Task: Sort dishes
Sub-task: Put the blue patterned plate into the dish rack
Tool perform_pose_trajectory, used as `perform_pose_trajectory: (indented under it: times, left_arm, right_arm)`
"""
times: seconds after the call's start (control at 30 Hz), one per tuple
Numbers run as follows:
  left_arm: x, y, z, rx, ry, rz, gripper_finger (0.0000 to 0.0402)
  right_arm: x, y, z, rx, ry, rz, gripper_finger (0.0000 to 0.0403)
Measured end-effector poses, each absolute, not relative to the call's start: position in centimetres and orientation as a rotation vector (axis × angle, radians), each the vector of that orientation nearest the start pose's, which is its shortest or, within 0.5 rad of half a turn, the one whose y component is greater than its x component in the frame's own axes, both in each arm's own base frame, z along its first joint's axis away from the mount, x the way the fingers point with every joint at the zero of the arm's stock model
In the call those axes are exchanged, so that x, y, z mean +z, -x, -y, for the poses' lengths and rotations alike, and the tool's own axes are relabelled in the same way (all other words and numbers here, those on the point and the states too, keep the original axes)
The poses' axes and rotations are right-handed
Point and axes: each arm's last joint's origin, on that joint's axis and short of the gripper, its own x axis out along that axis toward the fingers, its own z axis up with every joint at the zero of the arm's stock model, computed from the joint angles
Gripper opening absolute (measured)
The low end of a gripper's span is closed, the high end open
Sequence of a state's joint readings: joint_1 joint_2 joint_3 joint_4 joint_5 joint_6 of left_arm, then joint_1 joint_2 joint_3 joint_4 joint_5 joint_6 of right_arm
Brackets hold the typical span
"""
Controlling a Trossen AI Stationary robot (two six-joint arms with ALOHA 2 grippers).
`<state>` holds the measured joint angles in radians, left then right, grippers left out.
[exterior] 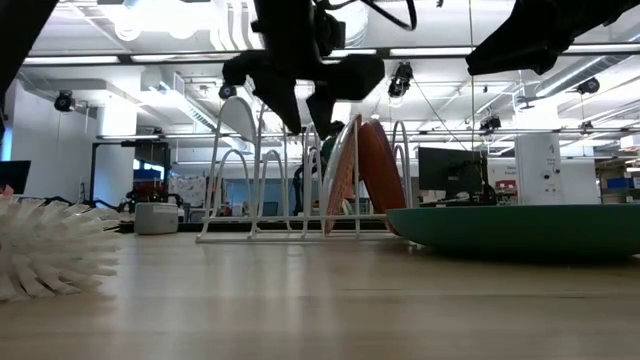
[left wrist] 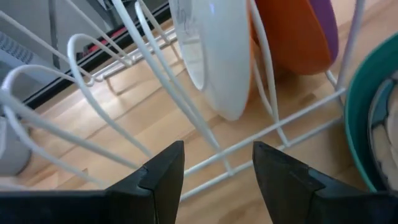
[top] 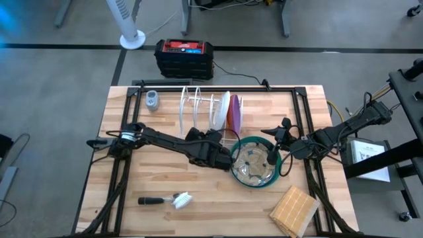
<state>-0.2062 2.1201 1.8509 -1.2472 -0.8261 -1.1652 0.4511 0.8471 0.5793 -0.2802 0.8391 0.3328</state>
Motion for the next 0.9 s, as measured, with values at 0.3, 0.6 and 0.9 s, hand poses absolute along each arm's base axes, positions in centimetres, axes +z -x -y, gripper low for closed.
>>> perform_pose_trajectory:
  times: [0.3, 0.6, 0.9]
  left_arm:
    - [26.1, -39.9, 10.4, 1.053, 0.09, -0.776, 0.0179]
    - [30.0, -37.2, 15.4, 0.963, -0.193, -0.689, 0.0178]
    - [35.3, -32.6, 19.8, 0.769, -0.632, -0.58, 0.0178]
  right_arm:
    - [24.9, -16.4, -5.6, -0.443, -0.032, -0.365, 0.0181]
    - [24.9, -16.4, -5.6, -0.434, -0.127, -0.356, 0.0181]
    - [24.9, -16.4, -5.7, -0.392, -0.057, -0.38, 0.0181]
